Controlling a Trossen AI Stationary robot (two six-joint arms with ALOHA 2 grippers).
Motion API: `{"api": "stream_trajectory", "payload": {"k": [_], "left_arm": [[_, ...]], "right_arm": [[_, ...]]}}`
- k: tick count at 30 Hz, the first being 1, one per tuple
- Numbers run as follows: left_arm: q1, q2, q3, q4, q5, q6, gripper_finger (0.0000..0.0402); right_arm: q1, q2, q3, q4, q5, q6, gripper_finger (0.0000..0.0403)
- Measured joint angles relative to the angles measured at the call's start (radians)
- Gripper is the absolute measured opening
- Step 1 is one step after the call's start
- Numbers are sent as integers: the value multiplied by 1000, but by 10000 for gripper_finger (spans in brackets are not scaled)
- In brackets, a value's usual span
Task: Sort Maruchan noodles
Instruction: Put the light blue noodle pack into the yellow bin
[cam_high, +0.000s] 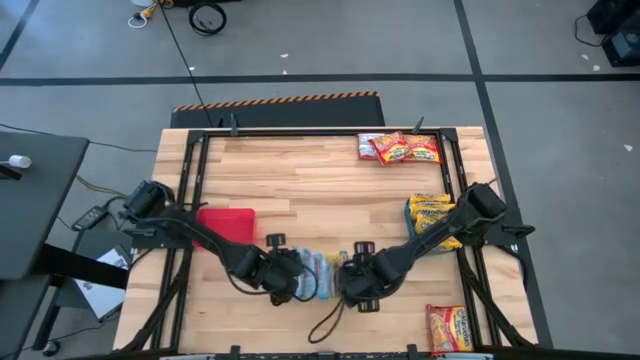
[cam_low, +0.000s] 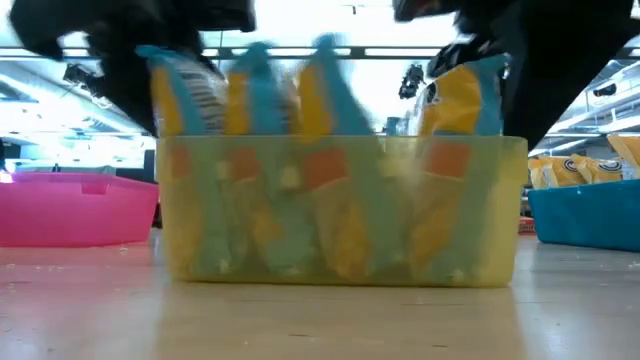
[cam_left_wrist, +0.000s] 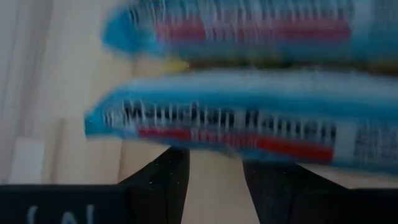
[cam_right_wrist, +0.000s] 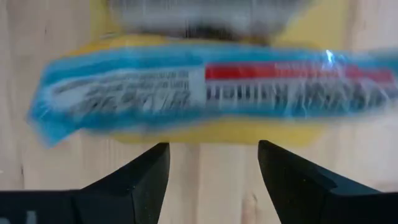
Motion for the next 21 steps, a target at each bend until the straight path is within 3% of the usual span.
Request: {"api": "stream_trajectory", "payload": {"k": [6,10,14,21], "left_arm": [[18,13,-1,77,51,61,152],[7,7,0,143,86,84,152],[-1,8,0,199,134,85,152],[3,-8,2,121,138,66,152]], "right_arm": [[-19,-1,0,95,-47,30,249],[-16,-20,1,142,26,4,248],[-8,-19,1,173,10,-28,247],[-14,-57,2,154,-43,-3,247]]}}
